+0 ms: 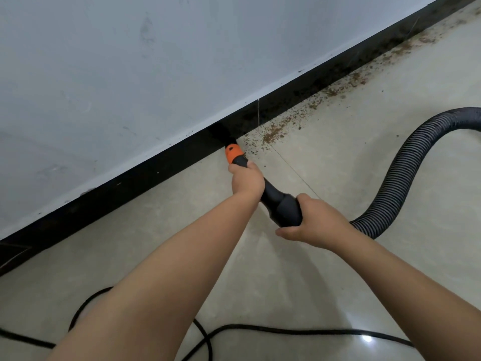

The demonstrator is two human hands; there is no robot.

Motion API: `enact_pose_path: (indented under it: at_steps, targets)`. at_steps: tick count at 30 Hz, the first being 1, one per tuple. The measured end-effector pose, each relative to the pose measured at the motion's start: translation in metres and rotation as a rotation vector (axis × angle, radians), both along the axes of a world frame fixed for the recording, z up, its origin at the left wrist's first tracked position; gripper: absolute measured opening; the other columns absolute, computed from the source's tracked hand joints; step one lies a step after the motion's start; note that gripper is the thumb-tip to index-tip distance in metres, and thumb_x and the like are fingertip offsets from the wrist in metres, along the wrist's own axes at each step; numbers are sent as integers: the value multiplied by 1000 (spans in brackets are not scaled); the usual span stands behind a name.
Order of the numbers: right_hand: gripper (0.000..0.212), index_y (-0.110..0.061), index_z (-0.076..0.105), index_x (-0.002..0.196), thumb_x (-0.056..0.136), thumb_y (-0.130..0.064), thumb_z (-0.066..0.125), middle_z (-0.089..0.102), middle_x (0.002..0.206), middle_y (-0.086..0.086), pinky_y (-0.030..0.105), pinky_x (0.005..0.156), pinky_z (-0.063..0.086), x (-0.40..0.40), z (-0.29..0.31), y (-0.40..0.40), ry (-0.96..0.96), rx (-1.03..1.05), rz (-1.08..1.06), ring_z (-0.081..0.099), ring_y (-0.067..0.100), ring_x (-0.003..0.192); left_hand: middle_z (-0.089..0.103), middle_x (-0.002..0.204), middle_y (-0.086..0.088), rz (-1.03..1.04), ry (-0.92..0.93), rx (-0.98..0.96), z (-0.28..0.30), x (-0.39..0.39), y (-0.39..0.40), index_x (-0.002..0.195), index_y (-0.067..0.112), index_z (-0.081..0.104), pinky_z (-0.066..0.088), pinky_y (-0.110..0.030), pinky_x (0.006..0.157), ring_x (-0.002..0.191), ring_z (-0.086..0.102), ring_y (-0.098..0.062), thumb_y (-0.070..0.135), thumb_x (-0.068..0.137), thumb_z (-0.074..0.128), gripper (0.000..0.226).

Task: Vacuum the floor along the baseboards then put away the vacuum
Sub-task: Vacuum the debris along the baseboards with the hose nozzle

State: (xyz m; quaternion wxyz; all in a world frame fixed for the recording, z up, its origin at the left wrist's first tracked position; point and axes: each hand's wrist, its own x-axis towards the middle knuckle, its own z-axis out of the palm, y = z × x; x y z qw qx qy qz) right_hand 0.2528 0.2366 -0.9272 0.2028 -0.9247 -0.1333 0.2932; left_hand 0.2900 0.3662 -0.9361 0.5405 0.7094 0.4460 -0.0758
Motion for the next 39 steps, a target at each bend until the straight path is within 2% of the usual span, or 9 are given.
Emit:
enact_pose_path:
  at_steps: [5,9,15,21,27,30,34,39]
  targets:
    - [49,-18,38,96,75,-49,69,48,85,-5,22,50,33,0,-1,-2,-8,-3,-44,51,16,76,47,129,-19,-19,-19,-31,0,5,-3,143,7,13,45,-41,92,113,50,-35,31,101,27,50]
    - [48,-18,37,97,76,-49,68,46,81,-7,24,50,33,1,-1,-3,-37,-28,-78,51,16,75,45,133,-16,-37,-33,-71,2,10,-7,146,10,10,44,-40,91,116,49,-34,31,101,27,53]
    - [49,-17,35,97,78,-47,67,47,90,-3,29,62,38,5,-1,-4,-44,-48,-125,50,18,79,37,144,-12,-36,-30,-152,5,19,-14,149,14,8,41,-40,96,124,44,-32,35,101,28,56]
    - [46,-16,36,95,78,-45,67,44,82,-6,23,48,29,6,3,-5,-74,-41,-126,48,17,75,32,148,-10,-12,-21,-219,9,23,-15,150,17,4,39,-43,100,127,40,-33,35,101,30,58]
    - [43,-21,41,98,76,-48,66,53,86,-6,23,53,36,-7,15,-5,-95,-6,38,54,16,76,47,130,-12,266,-77,-235,18,-12,-3,141,11,24,43,-39,92,112,49,-30,29,98,37,48]
    - [43,-21,43,100,74,-47,67,54,87,-6,25,57,40,-17,24,2,-81,32,135,54,15,77,48,126,-12,320,-84,-217,24,-43,11,138,11,26,43,-37,89,100,48,-26,30,97,40,47]
    - [42,-20,44,96,72,-46,67,55,87,-5,25,58,41,-33,25,27,-17,89,259,55,14,76,48,129,-13,448,-58,-163,21,-81,36,140,10,27,42,-36,91,110,51,-29,28,95,43,51]
    - [42,-21,39,93,74,-44,68,48,83,-7,21,53,37,-57,17,75,59,189,364,50,13,72,49,126,-14,595,-44,-47,14,-116,79,135,7,34,41,-34,83,110,51,-30,27,95,43,45]
